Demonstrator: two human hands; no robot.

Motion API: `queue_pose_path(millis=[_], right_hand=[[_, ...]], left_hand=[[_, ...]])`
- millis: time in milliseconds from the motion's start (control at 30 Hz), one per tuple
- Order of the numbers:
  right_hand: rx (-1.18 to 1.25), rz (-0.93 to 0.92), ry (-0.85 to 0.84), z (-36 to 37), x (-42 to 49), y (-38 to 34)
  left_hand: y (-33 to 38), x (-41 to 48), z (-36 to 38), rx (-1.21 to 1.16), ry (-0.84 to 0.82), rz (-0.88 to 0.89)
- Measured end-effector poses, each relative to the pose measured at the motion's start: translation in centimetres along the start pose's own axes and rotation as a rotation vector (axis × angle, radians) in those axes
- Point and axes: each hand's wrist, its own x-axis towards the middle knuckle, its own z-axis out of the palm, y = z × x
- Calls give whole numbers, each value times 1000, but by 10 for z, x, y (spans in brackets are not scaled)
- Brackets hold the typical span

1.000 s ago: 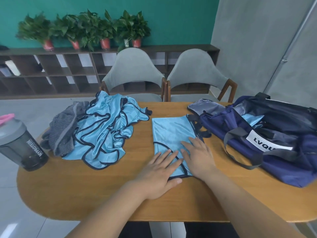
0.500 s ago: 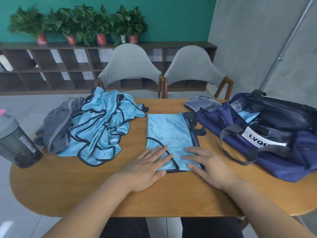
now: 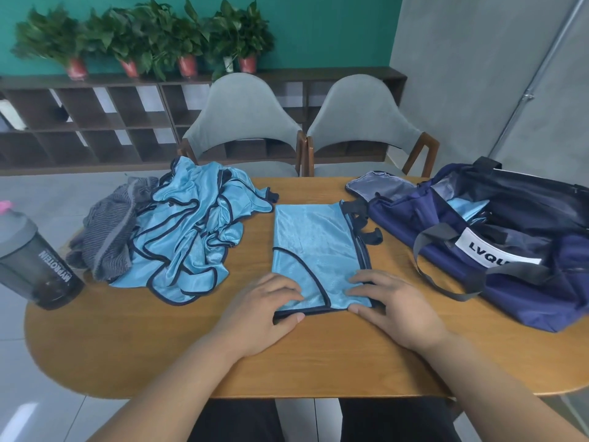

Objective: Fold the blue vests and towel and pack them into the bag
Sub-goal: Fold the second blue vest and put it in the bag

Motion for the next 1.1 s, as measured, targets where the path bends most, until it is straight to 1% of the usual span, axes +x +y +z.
queue_pose_path(millis=[100, 233, 367, 500, 633, 767, 900, 1000, 1100], right_hand=[[-19, 30, 44, 0, -3, -3], [-37, 79, 45, 0, -3, -9], [-66, 110, 30, -1, -3, -14], [-71, 141, 64, 1, -3, -16], [40, 184, 65, 1, 3, -11], [66, 221, 73, 4, 12, -11], [-9, 169, 50, 3, 10, -20], [-121, 90, -7, 1, 6, -23], [-145, 81, 8, -2, 6, -20]], left_hand=[[-2, 0, 2, -28, 27, -21], [-3, 0, 3, -55, 16, -37], [-4, 1, 4, -84, 50, -53], [-2, 1, 1, -88, 36, -62], [2, 1, -5, -114, -19, -105], [1, 0, -6, -149, 23, -162], [-4, -2, -3, -199, 122, -232], [-5, -2, -2, -188, 148, -215], [-4, -2, 0, -136, 155, -172]])
